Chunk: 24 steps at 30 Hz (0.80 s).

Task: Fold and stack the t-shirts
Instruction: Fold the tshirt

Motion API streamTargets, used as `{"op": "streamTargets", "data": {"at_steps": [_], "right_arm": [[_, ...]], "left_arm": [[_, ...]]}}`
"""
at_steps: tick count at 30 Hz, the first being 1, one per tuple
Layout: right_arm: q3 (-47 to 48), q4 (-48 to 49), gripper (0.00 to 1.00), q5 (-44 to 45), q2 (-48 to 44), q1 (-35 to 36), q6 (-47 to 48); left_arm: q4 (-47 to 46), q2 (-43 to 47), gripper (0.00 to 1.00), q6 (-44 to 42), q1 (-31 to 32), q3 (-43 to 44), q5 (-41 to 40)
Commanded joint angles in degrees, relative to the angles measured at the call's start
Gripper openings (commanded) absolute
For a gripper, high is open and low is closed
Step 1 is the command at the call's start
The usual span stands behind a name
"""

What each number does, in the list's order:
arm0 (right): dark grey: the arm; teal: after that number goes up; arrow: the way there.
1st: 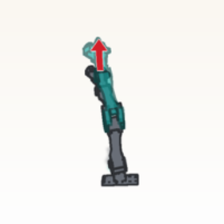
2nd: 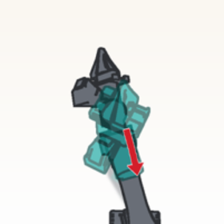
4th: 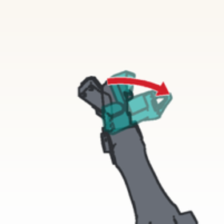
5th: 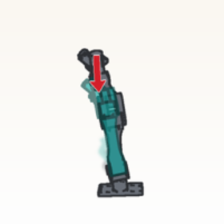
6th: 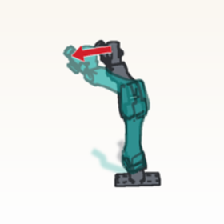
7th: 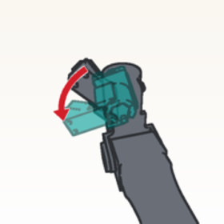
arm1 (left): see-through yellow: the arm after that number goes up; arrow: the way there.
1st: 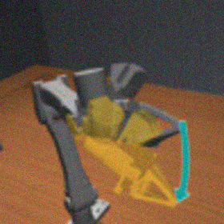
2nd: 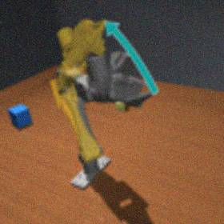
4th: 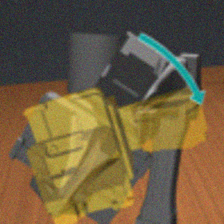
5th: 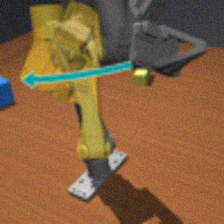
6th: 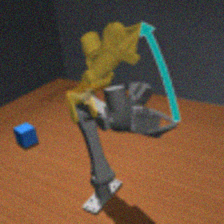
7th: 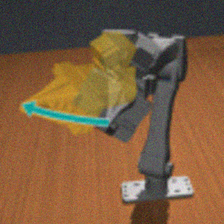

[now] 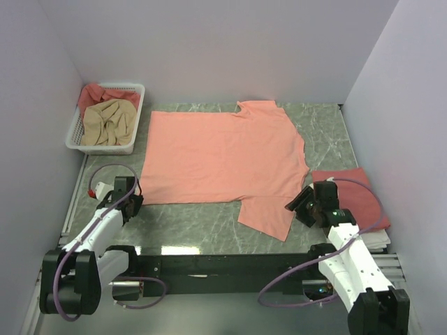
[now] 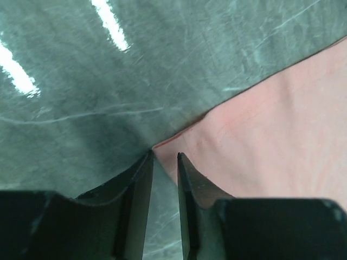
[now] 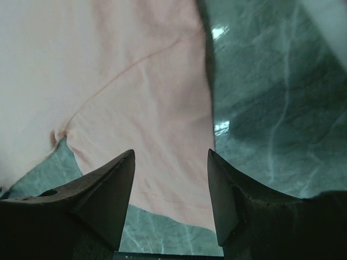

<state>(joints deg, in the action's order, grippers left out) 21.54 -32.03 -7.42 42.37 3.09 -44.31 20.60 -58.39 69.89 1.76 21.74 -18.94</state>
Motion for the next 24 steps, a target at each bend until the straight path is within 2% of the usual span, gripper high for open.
{"op": "streamTargets", "data": {"at_steps": [1, 4, 7, 11, 17, 24], "right_arm": [[2.9, -1.3, 0.63, 4.4, -0.7, 4.3, -3.7], [2.7, -2.6, 0.63, 9.0, -0.4, 9.6, -7.2], [3.1, -5.7, 0.63, 11.2, 0.3, 11.6, -8.6], [2.9, -8.0, 0.63, 12.6, 0.3, 12.9, -9.6], [2.5, -11.3, 0.62, 13.4, 1.3, 15.9, -11.0], [0.3, -9.4, 0.55, 12.1, 6.0, 20.8, -14.6]], "left_arm": [[-2.4, -3.1, 0.31, -0.4, 0.3, 1.0, -1.0], [-2.8, -5.1, 0.29, -0.5, 0.3, 2.0, -0.6], [-3.7, -5.4, 0.21, -1.2, 0.3, 2.6, -0.2], [-4.0, -5.8, 0.01, -2.8, 0.3, 3.6, 0.2], [-2.9, -5.4, 0.01, -4.1, 0.3, 6.0, -0.3], [-3.0, -3.9, 0.01, -4.9, 0.3, 7.2, 0.1]]}}
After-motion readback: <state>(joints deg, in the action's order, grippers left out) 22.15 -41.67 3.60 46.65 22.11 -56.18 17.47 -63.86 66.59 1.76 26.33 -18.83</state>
